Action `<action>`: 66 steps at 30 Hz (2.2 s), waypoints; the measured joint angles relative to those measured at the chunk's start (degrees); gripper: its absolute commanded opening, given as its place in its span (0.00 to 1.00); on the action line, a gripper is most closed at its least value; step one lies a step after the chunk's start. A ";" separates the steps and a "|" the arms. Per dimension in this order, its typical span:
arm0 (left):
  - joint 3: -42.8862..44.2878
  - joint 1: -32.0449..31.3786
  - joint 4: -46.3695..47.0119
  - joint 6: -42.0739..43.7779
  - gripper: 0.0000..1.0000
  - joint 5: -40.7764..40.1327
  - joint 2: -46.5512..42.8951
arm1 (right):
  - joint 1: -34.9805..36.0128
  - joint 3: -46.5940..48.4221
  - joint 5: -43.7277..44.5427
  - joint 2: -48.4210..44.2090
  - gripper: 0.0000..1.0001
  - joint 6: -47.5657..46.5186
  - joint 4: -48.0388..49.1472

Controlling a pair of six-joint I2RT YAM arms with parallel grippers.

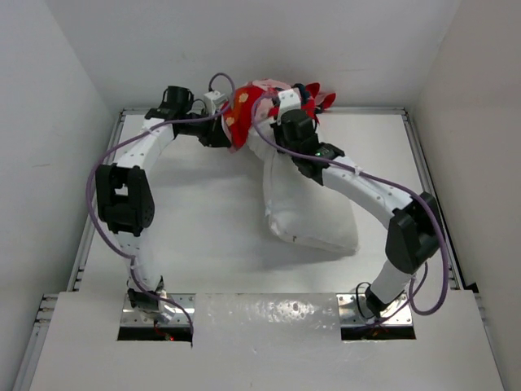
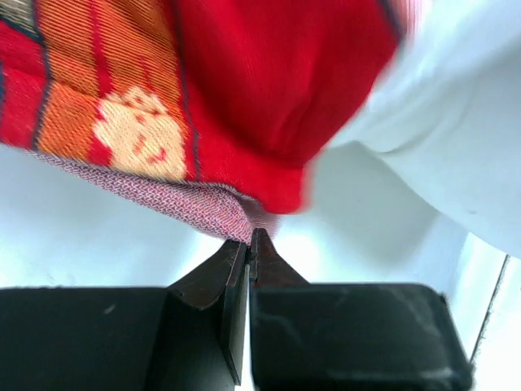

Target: Put the pillow into the pillowcase

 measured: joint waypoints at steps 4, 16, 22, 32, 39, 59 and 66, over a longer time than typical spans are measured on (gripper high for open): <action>2.93 0.04 -1.81 2.12 0.00 3.15 -3.28 | -0.42 -0.04 2.67 -2.67 0.00 1.95 10.12; 15.56 0.04 -9.94 5.05 0.00 10.45 -4.98 | 0.50 2.34 6.25 -1.53 0.00 2.19 17.99; 18.97 -4.22 -13.16 6.67 0.00 9.35 -5.09 | 1.68 2.58 6.95 -0.26 0.00 5.70 18.38; 32.50 -6.25 -14.47 2.36 0.00 5.62 -3.58 | 3.39 2.78 -3.21 2.47 0.00 25.27 20.79; 32.83 -7.23 -13.14 1.62 0.00 4.22 -3.58 | 4.46 -7.52 -10.36 -2.03 0.00 36.98 29.46; 34.03 -25.38 -19.50 6.51 0.84 -7.32 16.09 | -23.28 -42.21 -17.88 -24.96 0.75 40.72 8.85; 29.27 -15.06 -14.56 4.35 0.12 -14.78 5.55 | -25.53 -25.90 -20.06 -23.74 0.27 25.73 -4.11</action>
